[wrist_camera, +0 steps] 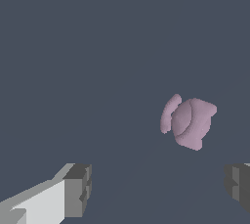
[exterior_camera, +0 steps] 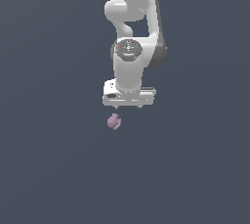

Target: Pick up the object and move it to a goal position.

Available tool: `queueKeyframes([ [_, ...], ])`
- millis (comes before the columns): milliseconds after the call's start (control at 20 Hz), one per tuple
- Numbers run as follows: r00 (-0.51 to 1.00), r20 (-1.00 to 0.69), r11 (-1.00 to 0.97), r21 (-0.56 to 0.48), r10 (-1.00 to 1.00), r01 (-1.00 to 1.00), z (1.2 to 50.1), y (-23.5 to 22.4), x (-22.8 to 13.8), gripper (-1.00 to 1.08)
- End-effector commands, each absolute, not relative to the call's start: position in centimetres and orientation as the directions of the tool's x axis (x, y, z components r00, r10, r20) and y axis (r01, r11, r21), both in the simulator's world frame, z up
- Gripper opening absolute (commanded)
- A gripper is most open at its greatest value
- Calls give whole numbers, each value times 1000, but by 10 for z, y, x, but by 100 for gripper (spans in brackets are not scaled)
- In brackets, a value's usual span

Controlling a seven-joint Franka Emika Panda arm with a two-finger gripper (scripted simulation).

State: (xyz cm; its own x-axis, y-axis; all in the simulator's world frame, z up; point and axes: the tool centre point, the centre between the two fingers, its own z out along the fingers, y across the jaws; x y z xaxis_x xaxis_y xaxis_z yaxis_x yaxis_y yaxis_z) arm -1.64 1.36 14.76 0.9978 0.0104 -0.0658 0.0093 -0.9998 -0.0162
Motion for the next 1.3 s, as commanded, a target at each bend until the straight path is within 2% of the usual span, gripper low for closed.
queueKeyframes([
  [0, 998, -66, -1000, -16, 10, 9, 148, 14, -16, 100],
  [750, 998, -29, -999, 7, 51, 51, 168, 8, -3, 100],
  [1250, 995, -19, -995, 1, -96, -96, 135, -17, -3, 100],
])
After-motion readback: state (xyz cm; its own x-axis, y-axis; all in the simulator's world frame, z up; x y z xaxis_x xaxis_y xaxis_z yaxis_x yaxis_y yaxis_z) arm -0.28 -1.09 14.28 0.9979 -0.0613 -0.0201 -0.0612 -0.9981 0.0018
